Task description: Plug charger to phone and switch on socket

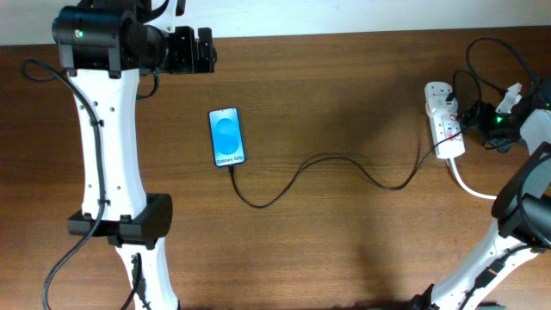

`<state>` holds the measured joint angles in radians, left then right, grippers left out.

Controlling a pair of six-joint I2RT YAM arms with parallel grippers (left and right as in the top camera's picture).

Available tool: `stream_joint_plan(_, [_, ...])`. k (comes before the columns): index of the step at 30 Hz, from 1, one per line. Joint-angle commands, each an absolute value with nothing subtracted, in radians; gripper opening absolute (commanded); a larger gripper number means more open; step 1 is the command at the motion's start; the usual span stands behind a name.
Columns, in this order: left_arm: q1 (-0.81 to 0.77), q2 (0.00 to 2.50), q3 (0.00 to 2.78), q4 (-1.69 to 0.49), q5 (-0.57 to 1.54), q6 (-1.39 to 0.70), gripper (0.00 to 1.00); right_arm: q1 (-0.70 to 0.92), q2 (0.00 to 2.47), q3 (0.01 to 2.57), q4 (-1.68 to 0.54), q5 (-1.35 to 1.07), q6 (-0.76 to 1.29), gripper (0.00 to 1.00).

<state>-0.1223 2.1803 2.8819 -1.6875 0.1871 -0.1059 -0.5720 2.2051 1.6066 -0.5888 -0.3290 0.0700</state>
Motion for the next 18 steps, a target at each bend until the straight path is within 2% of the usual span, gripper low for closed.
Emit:
stream_joint_plan(1, [-0.125,2.154,2.887,-1.688,0.195,-0.101,0.99,-0.552,2.219,1.620,-0.579,-0.320,0.028,0.91])
stream_joint_plan(13, [-0.125,2.154,2.887,-1.688,0.195,-0.101,0.99,-0.521,2.286,1.620,-0.582,-0.316,-0.006,0.91])
stream_joint_plan(18, [-0.125,2.154,2.887,-1.688,0.195,-0.101,0.99,-0.555,2.286,1.640,-0.570,-0.302,0.061,0.91])
